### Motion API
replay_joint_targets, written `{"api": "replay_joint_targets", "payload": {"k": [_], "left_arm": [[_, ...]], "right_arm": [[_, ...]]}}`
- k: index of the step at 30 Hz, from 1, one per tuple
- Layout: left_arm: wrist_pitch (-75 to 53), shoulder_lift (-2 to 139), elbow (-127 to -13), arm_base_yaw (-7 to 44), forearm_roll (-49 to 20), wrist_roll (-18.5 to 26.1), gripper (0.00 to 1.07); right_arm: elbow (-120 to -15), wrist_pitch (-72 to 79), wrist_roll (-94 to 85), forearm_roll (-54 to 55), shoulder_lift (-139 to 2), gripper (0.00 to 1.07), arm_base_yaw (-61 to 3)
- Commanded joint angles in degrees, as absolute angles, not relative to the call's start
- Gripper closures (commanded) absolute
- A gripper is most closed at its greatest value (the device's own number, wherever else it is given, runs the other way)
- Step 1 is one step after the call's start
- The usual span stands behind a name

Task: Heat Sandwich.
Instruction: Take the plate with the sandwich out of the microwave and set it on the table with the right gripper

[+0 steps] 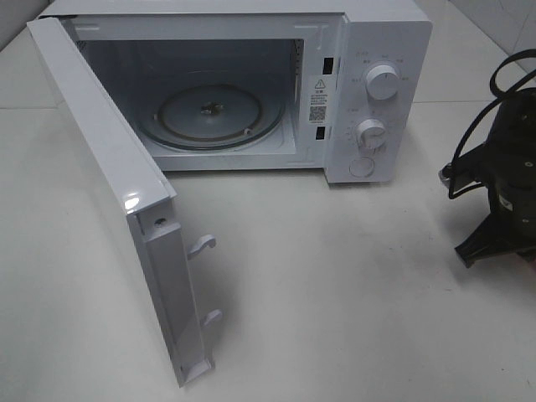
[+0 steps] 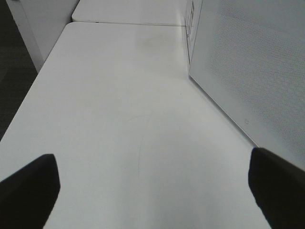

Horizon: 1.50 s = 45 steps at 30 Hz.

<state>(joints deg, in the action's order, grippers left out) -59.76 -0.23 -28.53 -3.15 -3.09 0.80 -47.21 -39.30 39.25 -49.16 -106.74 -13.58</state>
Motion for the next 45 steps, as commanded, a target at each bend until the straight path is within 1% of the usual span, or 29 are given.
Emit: {"api": "replay_joint_targets", "payload": {"k": [1, 12, 21, 27, 32, 33, 34, 35, 37, 38, 39, 40, 42, 43, 44, 45], "left_arm": [[-59.30, -1.83, -28.36, -3.32, -3.38, 0.80, 0.05], [-59.30, -1.83, -28.36, -3.32, -3.38, 0.80, 0.05], [-59.30, -1.83, -28.36, -3.32, -3.38, 0.80, 0.05], [-59.30, -1.83, -28.36, -3.32, -3.38, 0.80, 0.05], [-59.30, -1.83, -28.36, -3.32, -3.38, 0.80, 0.05], [-59.30, -1.83, -28.36, -3.32, -3.38, 0.80, 0.05], [-59.30, -1.83, -28.36, -3.32, -3.38, 0.80, 0.05], [-59.30, -1.83, -28.36, -3.32, -3.38, 0.80, 0.05], [-59.30, -1.83, -28.36, -3.32, -3.38, 0.80, 0.05], [-59.30, -1.83, -28.36, -3.32, -3.38, 0.80, 0.05], [-59.30, -1.83, -28.36, -3.32, -3.38, 0.80, 0.05], [-59.30, -1.83, -28.36, -3.32, -3.38, 0.80, 0.05], [-59.30, -1.83, -28.36, -3.32, -3.38, 0.80, 0.05], [-59.30, -1.83, -28.36, -3.32, -3.38, 0.80, 0.05], [-59.30, -1.83, -28.36, -3.32, -3.38, 0.80, 0.05], [-59.30, -1.83, -28.36, -3.32, -3.38, 0.80, 0.05]], "right_arm": [[-47.33, -39.76, 40.16, -50.88, -107.89, 1.07, -13.29], [-47.33, -37.41, 43.14, -53.46, -110.64, 1.07, -13.29], [-47.33, -36.84, 43.14, -53.23, -112.70, 1.05, -13.52], [-47.33, -37.01, 43.14, -52.14, -112.70, 1.00, -13.52], [-47.38, -37.59, 43.14, -51.74, -112.47, 0.91, -13.52], [-47.38, -37.87, 43.14, -51.62, -111.96, 0.84, -13.52], [-47.38, -38.04, 43.09, -51.51, -111.50, 0.80, -13.52], [-47.38, -38.04, 43.09, -51.51, -111.50, 0.80, -13.52], [-47.38, -38.33, 42.51, -50.71, -110.75, 0.72, -13.52], [-47.38, -38.56, 41.25, -49.50, -110.07, 0.64, -13.52], [-47.38, -38.67, 40.05, -48.59, -109.61, 0.61, -13.52], [-47.38, -38.67, 40.05, -48.59, -109.61, 0.61, -13.52], [-47.38, -38.73, 37.64, -46.24, -108.69, 0.54, -13.52], [-47.38, -39.13, 35.18, -44.46, -107.43, 0.48, -13.52], [-47.38, -39.53, 34.21, -43.83, -106.63, 0.46, -13.52], [-47.38, -39.53, 34.21, -43.83, -106.63, 0.46, -13.52]]}}
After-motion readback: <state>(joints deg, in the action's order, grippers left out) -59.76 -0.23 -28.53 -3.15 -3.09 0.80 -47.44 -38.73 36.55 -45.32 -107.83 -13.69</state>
